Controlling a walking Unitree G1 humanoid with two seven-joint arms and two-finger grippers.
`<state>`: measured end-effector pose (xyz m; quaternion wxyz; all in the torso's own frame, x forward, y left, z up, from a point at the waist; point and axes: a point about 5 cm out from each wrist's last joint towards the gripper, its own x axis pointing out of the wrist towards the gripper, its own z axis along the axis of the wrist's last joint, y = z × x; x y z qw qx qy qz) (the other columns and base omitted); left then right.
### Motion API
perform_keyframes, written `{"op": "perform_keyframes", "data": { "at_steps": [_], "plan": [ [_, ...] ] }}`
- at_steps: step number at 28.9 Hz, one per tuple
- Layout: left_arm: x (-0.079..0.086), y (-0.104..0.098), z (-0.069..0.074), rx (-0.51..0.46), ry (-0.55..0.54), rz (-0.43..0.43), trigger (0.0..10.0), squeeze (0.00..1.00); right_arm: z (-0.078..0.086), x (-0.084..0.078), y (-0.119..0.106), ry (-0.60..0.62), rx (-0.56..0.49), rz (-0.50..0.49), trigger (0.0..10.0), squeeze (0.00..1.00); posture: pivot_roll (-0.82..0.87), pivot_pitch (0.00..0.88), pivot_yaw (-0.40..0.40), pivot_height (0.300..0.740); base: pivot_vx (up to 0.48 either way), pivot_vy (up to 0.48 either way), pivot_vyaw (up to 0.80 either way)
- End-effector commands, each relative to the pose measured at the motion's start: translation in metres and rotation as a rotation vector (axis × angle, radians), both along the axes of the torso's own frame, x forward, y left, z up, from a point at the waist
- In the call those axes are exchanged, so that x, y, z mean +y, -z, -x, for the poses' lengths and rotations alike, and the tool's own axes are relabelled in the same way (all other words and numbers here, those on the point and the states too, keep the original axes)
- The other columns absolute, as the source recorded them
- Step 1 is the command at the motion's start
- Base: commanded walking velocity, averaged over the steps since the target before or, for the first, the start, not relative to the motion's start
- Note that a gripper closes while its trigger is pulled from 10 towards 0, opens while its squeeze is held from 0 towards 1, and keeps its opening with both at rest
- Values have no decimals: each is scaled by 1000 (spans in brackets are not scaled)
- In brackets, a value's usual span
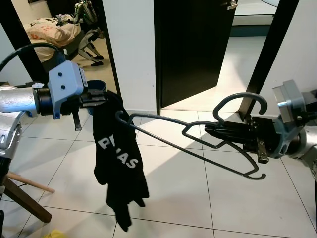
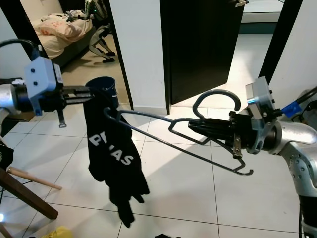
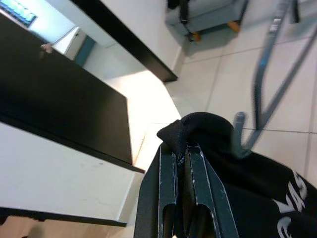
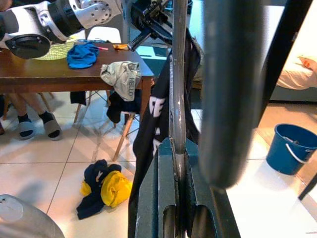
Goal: Hang hanger
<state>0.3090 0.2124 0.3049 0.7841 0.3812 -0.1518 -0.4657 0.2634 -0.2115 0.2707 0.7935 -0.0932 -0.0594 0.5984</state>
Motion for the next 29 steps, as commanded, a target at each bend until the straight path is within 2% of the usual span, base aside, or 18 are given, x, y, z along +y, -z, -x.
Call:
{"op": "perform_keyframes", "data": {
  "at_steps": [1, 9, 13, 18, 29],
  "plan": [
    [5, -2, 4, 11, 4, -29, 10000, 0, 0, -3, -6, 4, -28, -2, 10000, 0, -54, 0, 63, 740, 0, 0, 0],
    [7, -4, 5, 32, 33, -39, 10000, 0, -2, -4, -12, 14, -54, -7, 10000, 0, -54, 0, 63, 740, 0, 0, 0],
    [7, -6, 7, 43, 63, -68, 10000, 0, -9, -10, -18, 86, -109, -2, 10000, 0, -52, 0, 68, 740, 0, 0, 0],
    [8, -9, 8, 40, 68, -84, 10000, 0, -9, -14, -20, 92, -113, 4, 10000, 0, -48, 0, 68, 740, 0, 0, 0],
    [6, -26, 9, -21, 83, -120, 10000, 0, -9, -19, -25, 75, -125, 67, 10000, 0, -48, 0, 69, 740, 0, 0, 0]
  ]
}}
